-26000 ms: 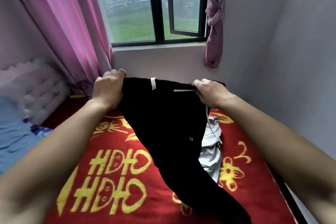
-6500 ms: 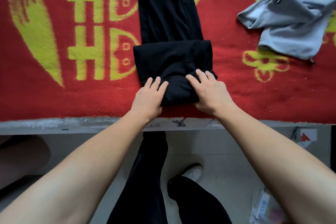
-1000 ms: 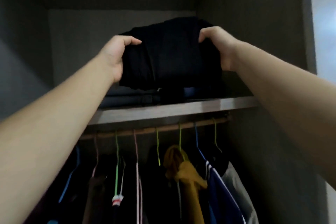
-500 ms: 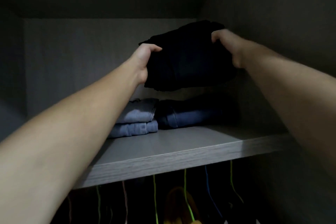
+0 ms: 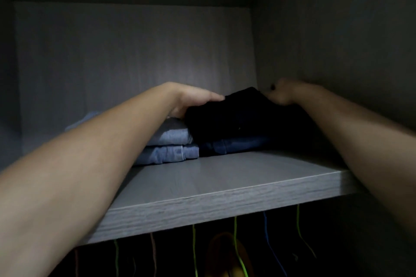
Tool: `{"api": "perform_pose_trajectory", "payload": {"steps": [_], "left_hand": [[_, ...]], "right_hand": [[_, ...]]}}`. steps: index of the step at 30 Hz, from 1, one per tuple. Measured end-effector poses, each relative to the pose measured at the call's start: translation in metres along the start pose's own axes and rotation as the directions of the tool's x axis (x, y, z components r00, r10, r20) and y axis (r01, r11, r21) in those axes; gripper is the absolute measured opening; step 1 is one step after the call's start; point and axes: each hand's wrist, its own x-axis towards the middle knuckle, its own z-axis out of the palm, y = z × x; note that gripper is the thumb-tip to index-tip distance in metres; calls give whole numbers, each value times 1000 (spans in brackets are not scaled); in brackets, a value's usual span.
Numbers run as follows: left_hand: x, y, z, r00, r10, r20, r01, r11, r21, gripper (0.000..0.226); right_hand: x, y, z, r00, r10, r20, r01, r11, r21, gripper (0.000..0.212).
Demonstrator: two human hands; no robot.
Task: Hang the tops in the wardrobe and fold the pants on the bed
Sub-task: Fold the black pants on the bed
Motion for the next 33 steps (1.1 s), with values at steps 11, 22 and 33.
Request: {"api": "perform_pose_trajectory", "payload": {"steps": [11,22,33], "left_hand": [[1,-4,8,969,235,72,-242,868,434,83],[27,-6,12,925,378,-35,-238,651,721,52],[13,-28,24,910,414,-32,-267,642,719,71]], "right_hand": [[-23,-1,-15,835,-219,504,260,966,-12,103],[3,9,2,901,-282,330,359,912,-201,75],[-22,10,14,922,-225,316,284,947,-152,79]]}}
